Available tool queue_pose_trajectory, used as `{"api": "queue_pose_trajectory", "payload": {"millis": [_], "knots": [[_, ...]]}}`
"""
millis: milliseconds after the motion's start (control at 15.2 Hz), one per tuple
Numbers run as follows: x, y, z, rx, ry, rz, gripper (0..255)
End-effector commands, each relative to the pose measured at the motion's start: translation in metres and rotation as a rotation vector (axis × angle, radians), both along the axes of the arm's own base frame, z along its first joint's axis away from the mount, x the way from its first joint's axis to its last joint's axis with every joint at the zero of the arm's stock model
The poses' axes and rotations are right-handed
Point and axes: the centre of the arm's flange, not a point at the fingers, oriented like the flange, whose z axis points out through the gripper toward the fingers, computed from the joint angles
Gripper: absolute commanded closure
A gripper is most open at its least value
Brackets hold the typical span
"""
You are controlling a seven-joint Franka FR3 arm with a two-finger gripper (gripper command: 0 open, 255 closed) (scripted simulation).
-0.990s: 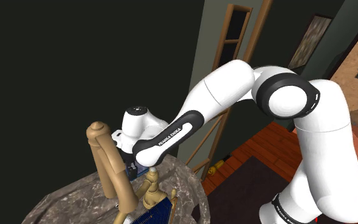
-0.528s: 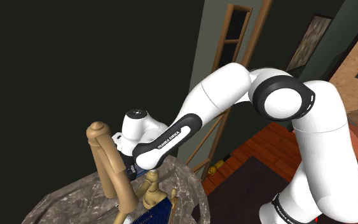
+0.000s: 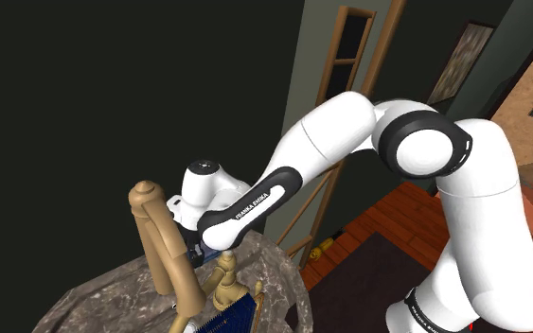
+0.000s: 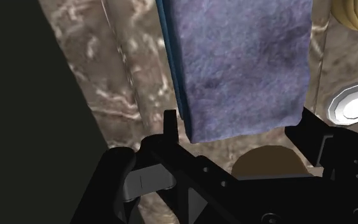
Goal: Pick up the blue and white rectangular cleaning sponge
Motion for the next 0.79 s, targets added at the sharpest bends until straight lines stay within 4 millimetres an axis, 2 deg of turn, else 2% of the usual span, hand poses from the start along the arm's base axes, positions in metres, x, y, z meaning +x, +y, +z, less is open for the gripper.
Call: {"api": "queue_pose_trajectory", "payload": {"millis": [0,726], "knots": [[0.000,0.000,0.010,0.000,0.000,0.000,255],[0.000,0.000,0.068,0.000,0.000,0.000,255]]}}
